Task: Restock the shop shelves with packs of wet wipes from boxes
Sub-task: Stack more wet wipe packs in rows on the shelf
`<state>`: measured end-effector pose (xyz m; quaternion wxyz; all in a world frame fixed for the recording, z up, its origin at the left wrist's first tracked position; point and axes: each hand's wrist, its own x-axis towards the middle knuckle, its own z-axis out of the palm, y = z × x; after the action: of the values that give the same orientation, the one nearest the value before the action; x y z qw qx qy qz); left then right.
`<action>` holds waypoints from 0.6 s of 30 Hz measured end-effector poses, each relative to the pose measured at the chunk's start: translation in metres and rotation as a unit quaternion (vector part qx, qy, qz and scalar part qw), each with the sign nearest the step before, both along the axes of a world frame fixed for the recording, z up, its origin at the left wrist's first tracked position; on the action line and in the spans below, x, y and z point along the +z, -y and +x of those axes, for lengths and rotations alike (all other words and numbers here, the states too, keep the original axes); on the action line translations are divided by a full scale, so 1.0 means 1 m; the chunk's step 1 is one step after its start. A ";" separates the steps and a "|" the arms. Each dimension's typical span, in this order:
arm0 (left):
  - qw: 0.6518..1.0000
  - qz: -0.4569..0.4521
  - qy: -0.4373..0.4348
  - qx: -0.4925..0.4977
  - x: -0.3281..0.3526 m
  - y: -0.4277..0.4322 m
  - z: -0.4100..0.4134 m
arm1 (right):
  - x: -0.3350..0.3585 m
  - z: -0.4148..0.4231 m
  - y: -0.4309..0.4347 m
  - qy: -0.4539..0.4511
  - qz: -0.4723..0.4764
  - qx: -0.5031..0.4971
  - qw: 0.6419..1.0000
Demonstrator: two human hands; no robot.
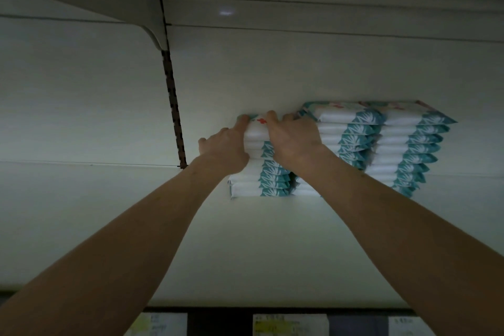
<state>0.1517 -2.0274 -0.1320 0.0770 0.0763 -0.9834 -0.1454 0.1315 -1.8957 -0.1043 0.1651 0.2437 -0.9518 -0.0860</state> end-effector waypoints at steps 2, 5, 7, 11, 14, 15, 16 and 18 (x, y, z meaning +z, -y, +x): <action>0.993 0.116 0.013 -0.035 0.004 -0.001 0.002 | -0.001 -0.001 -0.001 -0.005 -0.008 0.001 1.000; 0.940 0.336 0.019 -0.053 0.013 -0.006 0.005 | -0.002 -0.001 -0.001 -0.009 -0.018 0.009 1.000; 0.909 0.415 0.025 -0.025 0.015 -0.010 0.004 | -0.002 -0.002 0.000 -0.011 -0.013 0.014 1.000; 0.849 0.525 0.040 0.044 0.010 -0.006 -0.003 | -0.005 -0.003 -0.002 -0.007 0.001 0.014 1.000; 0.811 0.571 0.072 0.101 0.010 -0.005 -0.002 | -0.007 -0.005 -0.003 -0.015 0.004 0.013 1.000; 0.808 0.574 0.080 0.106 0.010 -0.006 -0.003 | -0.008 -0.005 -0.003 -0.016 0.005 0.012 1.000; 0.814 0.567 0.072 0.103 0.011 -0.008 -0.004 | -0.008 -0.005 -0.003 -0.017 0.006 0.009 1.000; 0.870 0.485 -0.003 0.082 0.009 -0.010 -0.010 | -0.009 -0.005 -0.003 -0.016 0.009 0.006 1.000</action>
<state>0.1422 -2.0170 -0.1228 0.0448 0.1835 -0.7790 -0.5979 0.1269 -1.8923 -0.1136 0.1787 0.2494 -0.9467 -0.0977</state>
